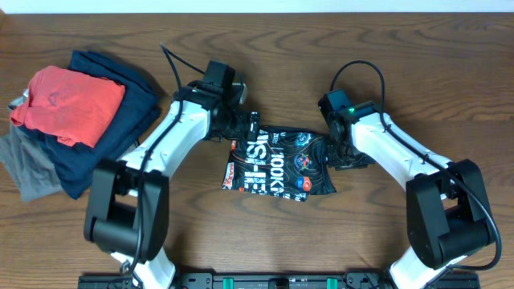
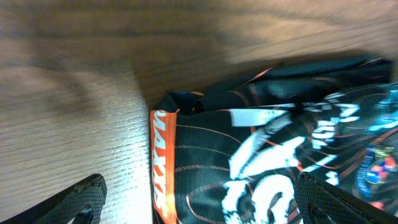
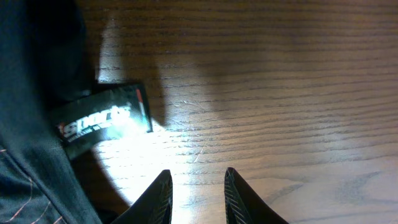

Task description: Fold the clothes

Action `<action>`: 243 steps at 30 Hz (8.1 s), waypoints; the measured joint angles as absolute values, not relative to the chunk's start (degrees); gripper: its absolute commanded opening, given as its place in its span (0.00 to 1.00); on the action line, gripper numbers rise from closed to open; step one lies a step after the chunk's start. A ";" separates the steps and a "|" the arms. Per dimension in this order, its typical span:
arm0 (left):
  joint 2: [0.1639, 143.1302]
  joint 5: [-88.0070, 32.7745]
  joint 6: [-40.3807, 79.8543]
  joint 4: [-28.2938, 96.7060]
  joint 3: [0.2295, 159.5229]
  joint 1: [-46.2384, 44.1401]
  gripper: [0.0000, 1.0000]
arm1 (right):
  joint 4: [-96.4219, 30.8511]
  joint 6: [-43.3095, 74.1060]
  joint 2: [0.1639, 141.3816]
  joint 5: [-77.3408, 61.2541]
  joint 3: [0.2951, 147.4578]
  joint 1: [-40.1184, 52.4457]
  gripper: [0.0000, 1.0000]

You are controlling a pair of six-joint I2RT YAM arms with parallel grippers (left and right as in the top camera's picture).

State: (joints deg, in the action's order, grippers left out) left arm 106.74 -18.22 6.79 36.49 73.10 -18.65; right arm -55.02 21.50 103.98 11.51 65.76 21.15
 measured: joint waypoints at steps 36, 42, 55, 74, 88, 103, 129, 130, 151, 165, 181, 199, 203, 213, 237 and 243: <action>97.97 -6.28 -2.92 37.10 92.01 10.24 0.06 | -60.75 23.00 73.76 11.42 65.71 9.61 0.34; 98.72 -4.71 -2.04 35.73 92.07 23.05 0.06 | -60.88 22.94 73.76 11.40 65.71 9.61 0.34; 105.08 -7.55 6.31 37.08 91.85 36.95 0.80 | -60.14 21.65 73.76 11.40 65.71 9.61 0.42; 102.19 -20.36 7.38 41.47 91.83 18.46 0.98 | -42.83 15.66 78.59 -2.90 65.71 9.61 0.99; 102.19 -12.23 2.96 78.17 91.50 -7.35 0.99 | -51.70 8.60 82.02 -11.29 65.58 9.61 0.99; 55.51 -10.11 4.84 56.69 64.07 -7.75 0.98 | -46.44 12.38 53.91 -3.90 57.04 11.75 0.99; 13.61 -10.07 4.93 57.82 50.06 -7.84 0.98 | -67.64 12.56 28.36 2.37 50.50 13.28 0.99; 13.61 -10.07 4.91 58.48 50.06 -7.84 0.98 | -68.01 12.56 28.38 2.37 50.50 13.28 0.99; 13.61 -10.04 4.91 66.83 49.95 -7.94 0.98 | -25.76 0.25 1.85 3.95 20.71 11.88 0.99; 13.61 -10.04 4.93 66.87 49.95 -7.94 0.98 | -4.29 -4.43 0.75 -0.51 0.51 7.22 0.99; 13.61 -10.04 4.93 66.92 49.95 -7.94 0.98 | -3.97 -4.43 0.69 -2.85 0.51 7.11 0.99; 13.61 -10.04 4.93 66.92 49.95 -7.94 0.98 | -3.97 -4.40 0.69 -3.01 0.51 7.11 0.99; 13.58 -9.65 4.84 66.57 49.91 -7.73 0.98 | -3.97 -4.43 0.69 -3.01 0.51 7.11 0.99; 4.29 -7.07 1.91 48.56 34.26 -3.88 0.98 | -3.92 -4.43 0.69 -3.03 0.51 7.11 0.99; 0.62 -6.39 1.02 1.85 1.45 -3.79 0.98 | -3.92 -4.40 0.69 -3.05 0.49 7.09 0.99; 0.62 -6.39 1.02 1.85 1.45 -3.79 0.98 | -3.90 -4.40 0.69 -3.05 0.49 7.09 0.99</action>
